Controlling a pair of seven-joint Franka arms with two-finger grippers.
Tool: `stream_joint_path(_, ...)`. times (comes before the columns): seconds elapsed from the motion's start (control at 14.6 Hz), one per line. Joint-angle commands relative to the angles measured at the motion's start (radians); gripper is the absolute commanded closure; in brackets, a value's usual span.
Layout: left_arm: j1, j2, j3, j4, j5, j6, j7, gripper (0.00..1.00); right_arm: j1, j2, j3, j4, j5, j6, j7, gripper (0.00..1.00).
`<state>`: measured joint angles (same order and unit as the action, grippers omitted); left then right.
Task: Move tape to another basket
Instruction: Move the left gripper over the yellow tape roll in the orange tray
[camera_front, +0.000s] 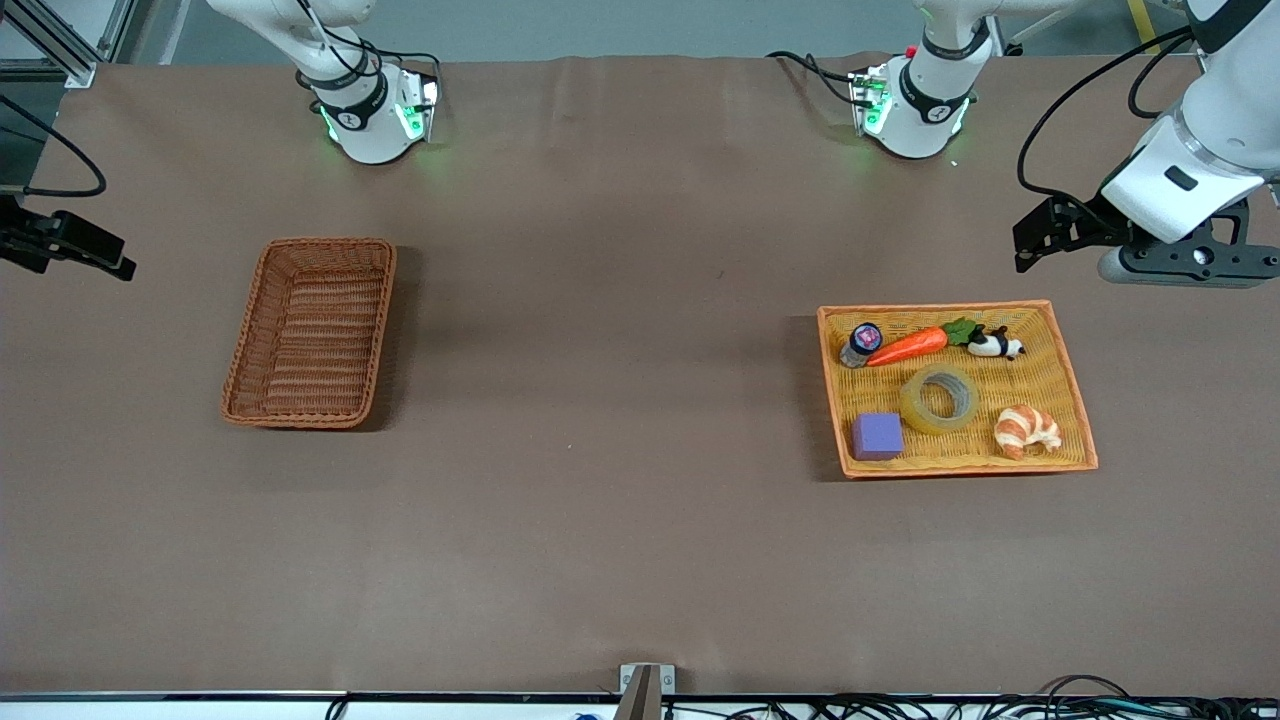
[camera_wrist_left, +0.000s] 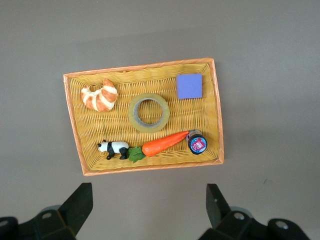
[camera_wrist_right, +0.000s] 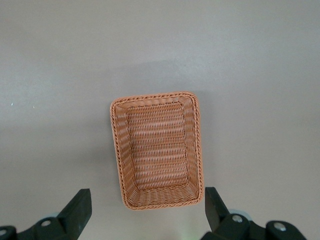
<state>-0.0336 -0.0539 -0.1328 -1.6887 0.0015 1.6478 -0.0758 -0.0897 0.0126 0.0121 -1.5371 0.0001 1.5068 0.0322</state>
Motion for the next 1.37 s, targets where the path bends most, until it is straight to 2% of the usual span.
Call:
stream_joint_path(0.0, -0.003, -0.004, 0.002, 0.014, -0.017, -0.017, -0.004, 0.0, -0.01, -0.011, 0.0, -0.012, 0.02, 0.003, -0.014, 0.0)
stream_joint_path(0.68, -0.003, 0.028, 0.004, 0.018, 0.027, -0.013, -0.002, 0.0, -0.01, -0.011, 0.0, -0.012, 0.02, 0.004, -0.017, 0.0)
stream_joint_path(0.89, 0.001, 0.042, 0.004, -0.026, 0.037, 0.001, 0.002, 0.0, -0.01, -0.011, -0.001, -0.012, 0.02, 0.003, -0.017, 0.0)
stream_joint_path(1.16, -0.002, 0.13, 0.01, -0.032, 0.054, 0.081, -0.002, 0.0, -0.01, -0.011, -0.001, -0.012, 0.02, 0.003, -0.017, 0.0)
stream_joint_path(1.3, -0.003, 0.178, 0.005, -0.031, 0.106, 0.142, -0.007, 0.0, -0.01, -0.011, -0.001, -0.012, 0.02, 0.003, -0.017, 0.0)
